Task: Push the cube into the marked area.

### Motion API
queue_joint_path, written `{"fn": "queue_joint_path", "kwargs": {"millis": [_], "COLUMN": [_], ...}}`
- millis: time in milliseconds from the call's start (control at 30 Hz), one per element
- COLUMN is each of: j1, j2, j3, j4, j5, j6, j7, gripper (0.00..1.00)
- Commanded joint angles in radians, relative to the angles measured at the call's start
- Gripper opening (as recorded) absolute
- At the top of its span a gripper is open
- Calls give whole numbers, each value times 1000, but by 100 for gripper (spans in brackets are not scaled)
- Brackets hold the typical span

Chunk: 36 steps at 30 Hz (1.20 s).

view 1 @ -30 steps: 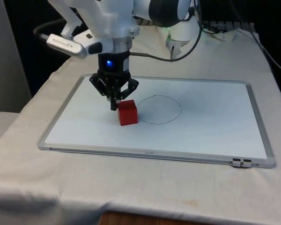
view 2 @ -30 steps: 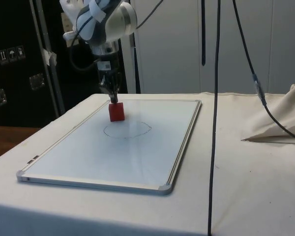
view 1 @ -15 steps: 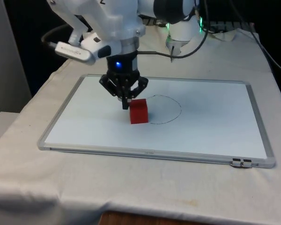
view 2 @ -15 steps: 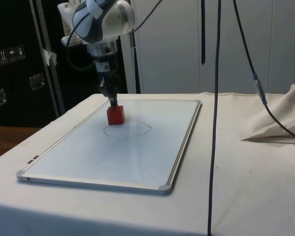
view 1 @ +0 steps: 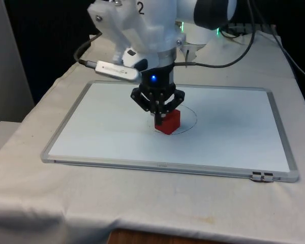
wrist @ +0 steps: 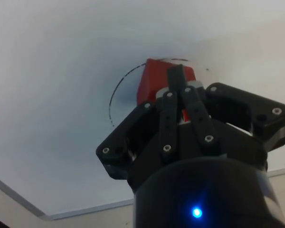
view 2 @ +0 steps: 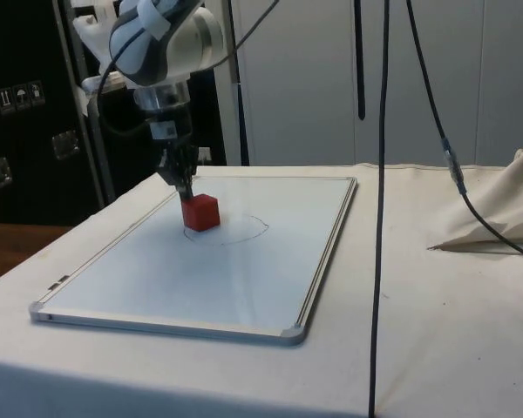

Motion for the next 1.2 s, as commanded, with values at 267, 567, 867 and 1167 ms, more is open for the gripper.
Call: {"fn": "queue_joint_path", "kwargs": {"millis": [267,567,867,1167], "j1": [28,24,29,29], "j2": [-26,-23,-36,-91], "j3": [6,7,5,2], "j4": [-35,-50,-27,-16], "j5": [-26,-54,-82,-123], "j6": [-13,-38,-69,-112], "j7": [3,2,23,1], "gripper": [0,0,0,0]}}
